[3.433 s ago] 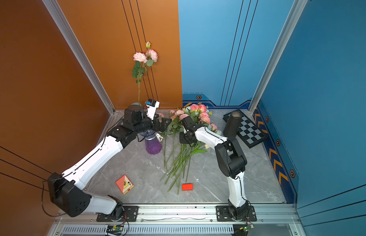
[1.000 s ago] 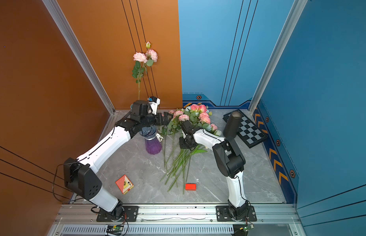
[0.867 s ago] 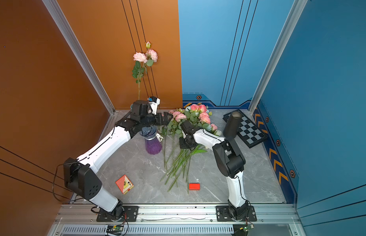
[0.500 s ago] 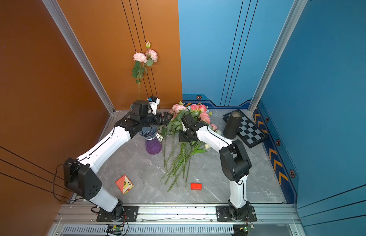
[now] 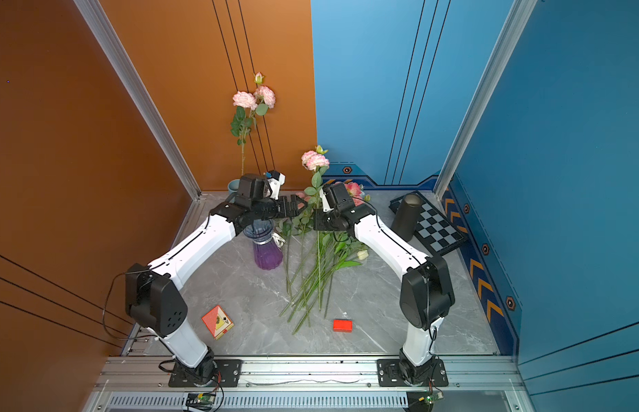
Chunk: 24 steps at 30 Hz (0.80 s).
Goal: Place the pink flowers into the vase
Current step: Pick up the flower at the center of the board, then place the flower in the vase.
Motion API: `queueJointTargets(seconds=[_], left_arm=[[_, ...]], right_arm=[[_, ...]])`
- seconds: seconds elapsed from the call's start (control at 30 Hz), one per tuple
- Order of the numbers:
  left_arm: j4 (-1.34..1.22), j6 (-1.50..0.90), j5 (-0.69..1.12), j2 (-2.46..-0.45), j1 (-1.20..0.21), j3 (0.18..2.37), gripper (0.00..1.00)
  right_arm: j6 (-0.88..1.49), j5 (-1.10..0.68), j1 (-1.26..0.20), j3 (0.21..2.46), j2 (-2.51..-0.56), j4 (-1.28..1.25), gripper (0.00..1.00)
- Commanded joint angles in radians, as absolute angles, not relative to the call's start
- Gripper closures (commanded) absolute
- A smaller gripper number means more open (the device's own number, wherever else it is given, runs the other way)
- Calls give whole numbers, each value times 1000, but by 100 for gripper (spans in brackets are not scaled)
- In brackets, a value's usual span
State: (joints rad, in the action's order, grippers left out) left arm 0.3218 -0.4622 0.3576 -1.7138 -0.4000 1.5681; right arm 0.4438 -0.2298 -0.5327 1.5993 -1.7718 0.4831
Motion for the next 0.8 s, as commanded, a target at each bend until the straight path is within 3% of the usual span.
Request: queueJointTargets(seconds=[0.0,0.53,0.77], left_arm=[[331,-481,397,-1729,-396,1604,1],[209,-533,495,-1762,-399,1619,8],[196,-552,508,-1786,-399,1621,22]], right_arm=[[428,-273,-531,1580,-1713,401,94],[434,-328,-544,1575,-1711,362,94],[437,-332,-547,1574,-1717,360,94]])
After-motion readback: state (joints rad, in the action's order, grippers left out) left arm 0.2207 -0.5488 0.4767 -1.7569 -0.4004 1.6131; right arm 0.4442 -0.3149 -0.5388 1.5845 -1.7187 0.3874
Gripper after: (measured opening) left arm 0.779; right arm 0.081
